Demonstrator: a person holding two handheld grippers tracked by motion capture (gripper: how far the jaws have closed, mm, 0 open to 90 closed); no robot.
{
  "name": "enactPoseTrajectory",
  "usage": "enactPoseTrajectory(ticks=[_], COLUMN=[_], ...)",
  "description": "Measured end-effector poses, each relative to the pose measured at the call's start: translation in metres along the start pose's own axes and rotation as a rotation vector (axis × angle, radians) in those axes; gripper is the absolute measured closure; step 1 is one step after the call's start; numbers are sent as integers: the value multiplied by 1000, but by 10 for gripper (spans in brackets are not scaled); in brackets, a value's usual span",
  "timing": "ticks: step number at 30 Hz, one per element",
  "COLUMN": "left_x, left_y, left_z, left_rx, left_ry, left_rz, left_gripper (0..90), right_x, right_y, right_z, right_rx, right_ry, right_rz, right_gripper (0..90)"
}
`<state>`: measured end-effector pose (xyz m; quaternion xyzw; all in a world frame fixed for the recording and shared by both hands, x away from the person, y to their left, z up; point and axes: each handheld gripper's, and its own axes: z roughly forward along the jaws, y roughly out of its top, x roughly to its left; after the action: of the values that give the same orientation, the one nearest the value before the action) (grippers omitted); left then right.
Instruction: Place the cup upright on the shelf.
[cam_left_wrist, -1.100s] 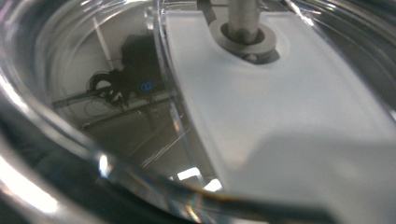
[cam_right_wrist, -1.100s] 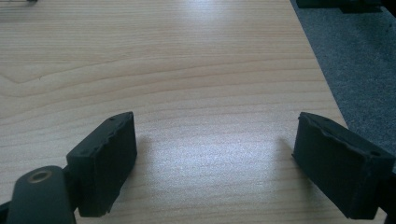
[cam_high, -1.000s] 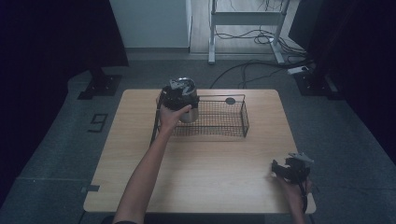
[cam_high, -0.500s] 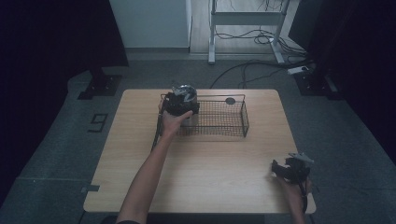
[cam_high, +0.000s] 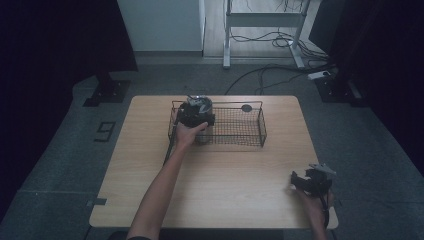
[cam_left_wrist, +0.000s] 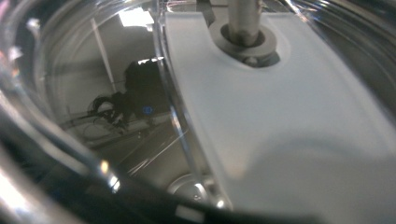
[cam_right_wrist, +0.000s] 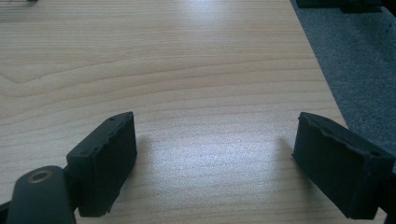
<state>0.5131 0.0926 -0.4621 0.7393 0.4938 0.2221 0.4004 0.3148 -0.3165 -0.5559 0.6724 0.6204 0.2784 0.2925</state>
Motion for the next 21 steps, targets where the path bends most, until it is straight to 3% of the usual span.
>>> enactPoseTrajectory(ticks=[14,21], left_x=[-2,-2], left_y=[-10,-15], left_z=[5,2], left_rx=[2,-11], left_ry=[-9,-13], left_rz=[-3,19], left_gripper=[35,34], right_x=[0,0], right_y=[0,0], right_z=[0,0], right_rx=[0,0], right_ry=[0,-1], right_rz=[1,1], right_gripper=[132,132])
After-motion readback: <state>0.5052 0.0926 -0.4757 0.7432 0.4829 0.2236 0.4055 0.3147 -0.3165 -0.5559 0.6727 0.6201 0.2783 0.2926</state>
